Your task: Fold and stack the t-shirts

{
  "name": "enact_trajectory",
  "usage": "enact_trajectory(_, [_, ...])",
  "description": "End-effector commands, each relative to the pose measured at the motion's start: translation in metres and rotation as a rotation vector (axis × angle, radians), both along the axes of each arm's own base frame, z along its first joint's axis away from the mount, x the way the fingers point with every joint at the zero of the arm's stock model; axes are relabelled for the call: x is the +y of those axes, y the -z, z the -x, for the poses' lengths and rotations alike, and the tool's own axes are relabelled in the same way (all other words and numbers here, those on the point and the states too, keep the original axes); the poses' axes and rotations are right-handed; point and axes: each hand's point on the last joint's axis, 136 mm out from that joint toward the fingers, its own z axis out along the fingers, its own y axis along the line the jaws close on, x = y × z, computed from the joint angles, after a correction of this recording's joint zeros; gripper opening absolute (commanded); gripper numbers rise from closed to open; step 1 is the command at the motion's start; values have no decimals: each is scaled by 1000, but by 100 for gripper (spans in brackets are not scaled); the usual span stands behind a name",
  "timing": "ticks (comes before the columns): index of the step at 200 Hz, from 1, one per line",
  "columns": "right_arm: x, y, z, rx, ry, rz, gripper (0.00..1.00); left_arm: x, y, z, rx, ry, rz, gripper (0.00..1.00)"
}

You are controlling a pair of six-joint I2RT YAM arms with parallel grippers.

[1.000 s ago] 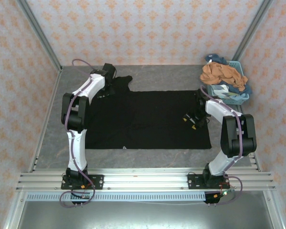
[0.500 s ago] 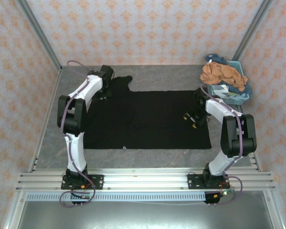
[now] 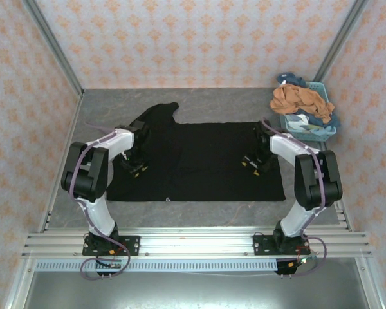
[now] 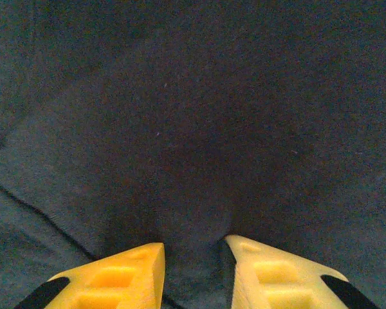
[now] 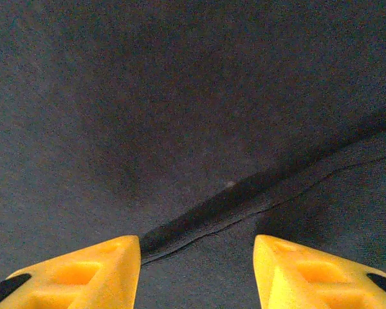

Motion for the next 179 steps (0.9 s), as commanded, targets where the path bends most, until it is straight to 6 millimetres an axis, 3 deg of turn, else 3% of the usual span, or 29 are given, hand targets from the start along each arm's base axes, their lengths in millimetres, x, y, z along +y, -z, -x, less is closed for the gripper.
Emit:
enact_trajectory(1, [1,25,22,91,-8,59,49,15,11,18,27,-148,-58,31])
enact_trajectory(37, [17,36,45,153,-22,64,49,43,18,49,61,-277,-106,29])
enact_trajectory(88, [56,35,76,232,-51,-1,49,78,3,62,77,-308,-177,29])
enact_trajectory(125, [69,25,76,227,-63,-11,50,95,-11,71,60,-367,-213,27])
enact_trajectory(150, [59,-3,51,107,-96,65,54,104,-47,39,-51,-337,-240,35])
enact_trajectory(179, [49,-42,2,-100,-125,102,59,101,-87,-45,-255,-239,-185,46])
